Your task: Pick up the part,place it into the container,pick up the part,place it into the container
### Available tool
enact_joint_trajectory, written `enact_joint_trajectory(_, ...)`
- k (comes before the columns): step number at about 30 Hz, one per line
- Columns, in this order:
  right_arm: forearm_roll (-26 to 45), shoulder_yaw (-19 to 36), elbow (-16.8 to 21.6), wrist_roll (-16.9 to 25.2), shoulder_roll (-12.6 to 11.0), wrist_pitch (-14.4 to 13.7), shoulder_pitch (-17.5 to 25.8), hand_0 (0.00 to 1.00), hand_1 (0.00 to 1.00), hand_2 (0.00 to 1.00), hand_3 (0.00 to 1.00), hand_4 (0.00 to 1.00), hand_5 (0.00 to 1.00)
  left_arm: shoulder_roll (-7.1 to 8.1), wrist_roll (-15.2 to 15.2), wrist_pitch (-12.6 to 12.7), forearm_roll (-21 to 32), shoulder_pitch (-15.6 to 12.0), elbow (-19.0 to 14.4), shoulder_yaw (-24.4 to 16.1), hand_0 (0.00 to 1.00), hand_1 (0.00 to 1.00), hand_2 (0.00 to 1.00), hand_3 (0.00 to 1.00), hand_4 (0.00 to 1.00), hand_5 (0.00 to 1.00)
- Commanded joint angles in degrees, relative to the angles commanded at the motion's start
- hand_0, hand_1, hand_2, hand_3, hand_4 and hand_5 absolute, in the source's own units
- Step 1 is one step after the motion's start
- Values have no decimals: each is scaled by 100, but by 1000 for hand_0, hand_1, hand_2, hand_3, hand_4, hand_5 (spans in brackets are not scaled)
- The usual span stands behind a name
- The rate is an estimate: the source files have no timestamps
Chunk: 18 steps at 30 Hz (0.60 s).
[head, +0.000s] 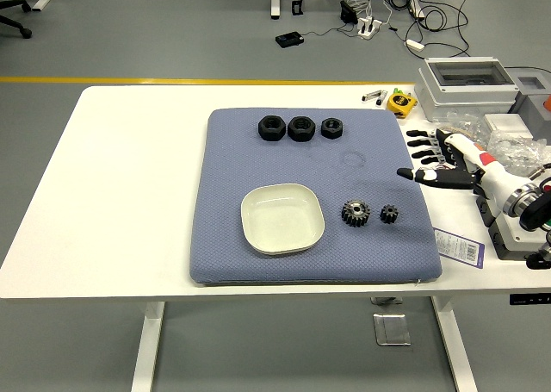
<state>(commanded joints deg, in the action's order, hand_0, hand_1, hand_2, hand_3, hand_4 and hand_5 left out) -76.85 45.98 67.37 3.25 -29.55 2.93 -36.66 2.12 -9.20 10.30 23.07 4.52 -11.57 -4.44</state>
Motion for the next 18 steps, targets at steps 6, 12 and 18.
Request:
enact_joint_trajectory(6,-1117,-558,9,-58,2,256,-398,670,661,724,813,998,138,7,-1,14,13,-3,0,6,755,720,759,588,610,598)
enact_joint_trajectory(12,-2644,-1351,-235,-79,165,302,-872,617,620,682,757,998,103,22,12,48,-29,2,1,-12,754,717,752,587,610,597)
enact_joint_trajectory(18,-3207,-1600,-492,-76,338,239,-1010,539,567,620,719,998,105,34,-8,72,13,3,4,-2,752,711,751,587,609,596)
